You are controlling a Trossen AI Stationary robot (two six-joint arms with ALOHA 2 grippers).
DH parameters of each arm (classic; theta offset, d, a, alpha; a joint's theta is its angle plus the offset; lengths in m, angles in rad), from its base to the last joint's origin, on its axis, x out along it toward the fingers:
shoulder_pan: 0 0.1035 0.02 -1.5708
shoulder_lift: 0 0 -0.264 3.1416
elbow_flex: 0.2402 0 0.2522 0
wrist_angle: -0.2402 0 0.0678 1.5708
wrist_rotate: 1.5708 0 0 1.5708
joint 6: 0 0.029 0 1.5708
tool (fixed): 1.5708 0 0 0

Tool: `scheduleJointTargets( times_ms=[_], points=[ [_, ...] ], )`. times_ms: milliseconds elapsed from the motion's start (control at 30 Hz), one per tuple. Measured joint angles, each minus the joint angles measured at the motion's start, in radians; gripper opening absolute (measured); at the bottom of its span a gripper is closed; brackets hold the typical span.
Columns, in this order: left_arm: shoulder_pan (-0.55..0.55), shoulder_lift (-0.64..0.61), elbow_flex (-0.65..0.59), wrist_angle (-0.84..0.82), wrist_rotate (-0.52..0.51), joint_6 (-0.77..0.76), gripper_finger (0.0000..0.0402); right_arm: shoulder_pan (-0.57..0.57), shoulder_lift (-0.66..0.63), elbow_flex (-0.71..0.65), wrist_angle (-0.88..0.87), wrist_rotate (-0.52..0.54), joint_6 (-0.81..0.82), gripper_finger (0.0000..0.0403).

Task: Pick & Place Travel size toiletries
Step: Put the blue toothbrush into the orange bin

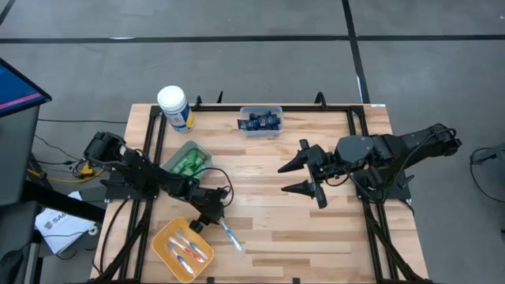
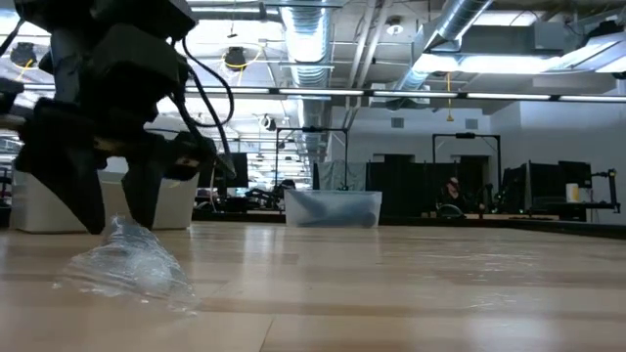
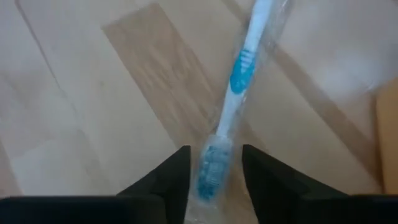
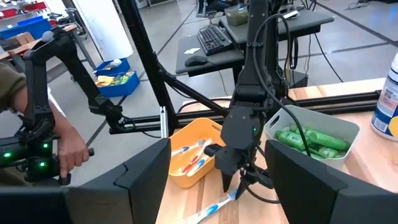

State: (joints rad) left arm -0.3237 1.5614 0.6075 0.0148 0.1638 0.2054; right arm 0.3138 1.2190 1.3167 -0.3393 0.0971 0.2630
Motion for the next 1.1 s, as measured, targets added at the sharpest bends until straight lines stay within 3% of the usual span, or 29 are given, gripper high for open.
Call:
scheduleJointTargets(
  times_ms=[267,567,767,900,1100],
  points=[
    [0.000,0.054,0.003,0.014,-0.002,0.000,0.0077,0.000,0.000,0.000,0.000,0.000,0.000,0.0253],
    [0.014,-0.045,0.000,-0.001,-0.069,-0.021,0.0051,0.000,0.000,0.000,0.000,0.000,0.000,0.0253],
    [0.020,-0.257,0.000,-0.034,-0.052,-0.097,0.0051,-0.004,0.000,0.000,-0.001,0.000,-0.008,0.0253],
    [-0.007,-0.441,0.001,-0.199,0.023,-0.158,0.0051,-0.010,0.000,0.000,-0.002,0.000,-0.008,0.0253],
    [-0.121,-0.695,0.001,-0.438,0.057,-0.476,0.0051,-0.018,0.000,0.000,-0.003,0.000,-0.008,0.0253]
  ],
)
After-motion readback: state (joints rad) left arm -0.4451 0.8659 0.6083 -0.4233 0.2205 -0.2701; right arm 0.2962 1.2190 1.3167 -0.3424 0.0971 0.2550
